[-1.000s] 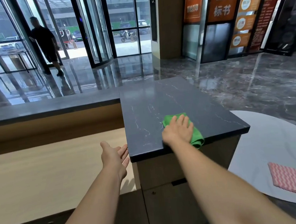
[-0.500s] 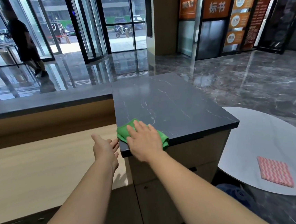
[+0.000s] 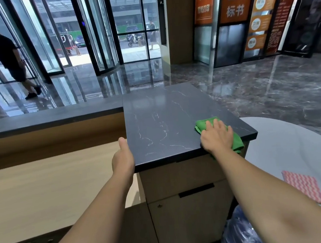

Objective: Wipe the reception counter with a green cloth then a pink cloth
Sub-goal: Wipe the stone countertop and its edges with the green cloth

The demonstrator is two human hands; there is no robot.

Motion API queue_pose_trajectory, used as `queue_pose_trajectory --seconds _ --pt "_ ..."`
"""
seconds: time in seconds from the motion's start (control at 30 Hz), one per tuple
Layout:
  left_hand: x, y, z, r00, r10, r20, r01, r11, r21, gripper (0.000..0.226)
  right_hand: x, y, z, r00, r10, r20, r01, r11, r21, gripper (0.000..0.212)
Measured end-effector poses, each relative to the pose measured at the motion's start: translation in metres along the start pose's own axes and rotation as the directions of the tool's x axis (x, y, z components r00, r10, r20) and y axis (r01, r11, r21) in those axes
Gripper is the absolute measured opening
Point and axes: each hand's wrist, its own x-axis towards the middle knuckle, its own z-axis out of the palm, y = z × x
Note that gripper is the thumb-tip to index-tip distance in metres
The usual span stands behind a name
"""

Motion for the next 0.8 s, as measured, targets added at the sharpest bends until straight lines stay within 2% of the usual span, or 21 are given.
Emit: queue_pose_trajectory --seconds 0.07,0.13,0.3,0.43,0.5,0.63,0.8 --pt "-0.005 0.001 -0.004 0.999 0.053 0.011 -0.053 0.998 0.030 0.045 -0.018 -0.024 0.001 0.997 0.071 -0.030 -0.069 0.997 0.040 0.054" --pt "-0.006 0.003 -0.009 0.996 0.092 0.010 -0.093 0.993 0.068 0.048 -0.044 -0.052 0.005 0.995 0.079 -0.068 -0.073 0.993 0.092 0.054" --pt "-0.009 0.008 -0.016 0.978 0.208 0.013 -0.208 0.970 0.129 0.050 -0.114 -0.121 0.018 0.992 -0.089 -0.094 0.108 0.970 0.219 0.057" --pt "-0.011 0.008 -0.004 0.959 0.270 0.091 -0.281 0.947 0.154 0.049 -0.121 -0.116 0.027 0.976 -0.177 -0.124 0.201 0.955 0.217 0.055" --pt "-0.011 0.006 0.008 0.946 0.296 0.135 -0.316 0.933 0.172 0.050 -0.116 -0.097 0.031 0.981 -0.121 -0.153 0.154 0.961 0.228 0.055" --pt "-0.016 0.006 0.040 0.905 0.328 0.270 -0.393 0.889 0.235 0.044 -0.087 -0.041 0.029 0.983 0.104 -0.150 -0.055 0.954 0.296 0.053" --pt "-0.021 0.003 0.073 0.843 0.363 0.397 -0.496 0.812 0.309 0.037 -0.051 0.024 0.019 0.922 0.357 -0.150 -0.270 0.871 0.411 0.048"
